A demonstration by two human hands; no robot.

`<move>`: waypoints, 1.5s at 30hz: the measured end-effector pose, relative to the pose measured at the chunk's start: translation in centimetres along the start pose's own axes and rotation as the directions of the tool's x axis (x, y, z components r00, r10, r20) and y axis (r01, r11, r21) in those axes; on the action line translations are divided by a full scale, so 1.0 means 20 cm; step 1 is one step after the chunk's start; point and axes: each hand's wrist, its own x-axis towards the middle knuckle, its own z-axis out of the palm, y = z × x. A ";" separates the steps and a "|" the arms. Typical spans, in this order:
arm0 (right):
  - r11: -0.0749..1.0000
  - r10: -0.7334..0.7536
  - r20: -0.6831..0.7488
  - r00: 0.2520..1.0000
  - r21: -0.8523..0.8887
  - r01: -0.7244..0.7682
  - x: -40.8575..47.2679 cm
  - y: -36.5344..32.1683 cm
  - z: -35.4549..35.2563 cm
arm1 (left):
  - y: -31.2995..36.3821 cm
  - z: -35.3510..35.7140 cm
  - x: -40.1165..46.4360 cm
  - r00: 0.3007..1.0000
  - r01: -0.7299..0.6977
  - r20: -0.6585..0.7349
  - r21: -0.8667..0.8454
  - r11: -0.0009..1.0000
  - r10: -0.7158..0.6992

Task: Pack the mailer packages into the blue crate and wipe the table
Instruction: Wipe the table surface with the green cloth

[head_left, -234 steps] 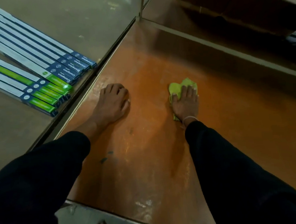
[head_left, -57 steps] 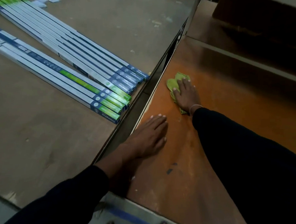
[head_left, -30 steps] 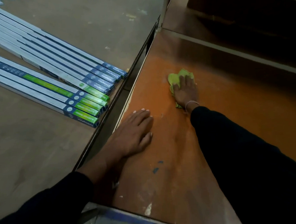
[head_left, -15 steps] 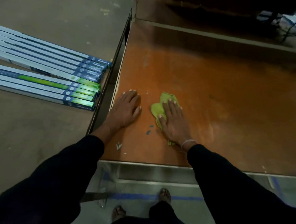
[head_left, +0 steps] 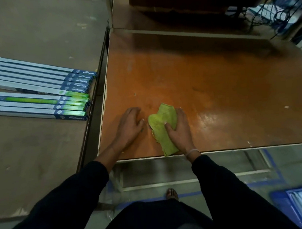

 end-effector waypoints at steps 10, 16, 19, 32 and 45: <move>0.942 0.324 -0.009 0.946 0.099 -0.322 0.00 0.05 -0.12 | 0.14 0.16 -0.03 0.986 0.070 0.160 -0.077 0.995 -0.058; 0.538 0.497 0.226 0.838 0.678 -0.501 -0.02 -0.03 -0.23 | 0.15 0.15 -0.01 0.983 0.150 0.131 -0.164 0.975 -0.129; 0.366 0.451 0.269 0.851 0.814 -0.451 -0.05 -0.03 -0.31 | 0.20 0.14 0.00 0.965 0.250 0.159 -0.332 0.909 -0.208; 0.664 0.316 -0.146 0.937 0.740 -0.108 -0.15 0.36 -0.89 | 0.87 0.36 0.08 0.885 0.201 0.447 -0.618 0.760 0.129; 0.940 0.164 -0.280 0.946 0.335 -0.064 -0.27 0.96 -1.40 | 1.44 0.93 0.14 0.859 -0.294 0.380 -0.180 0.939 0.342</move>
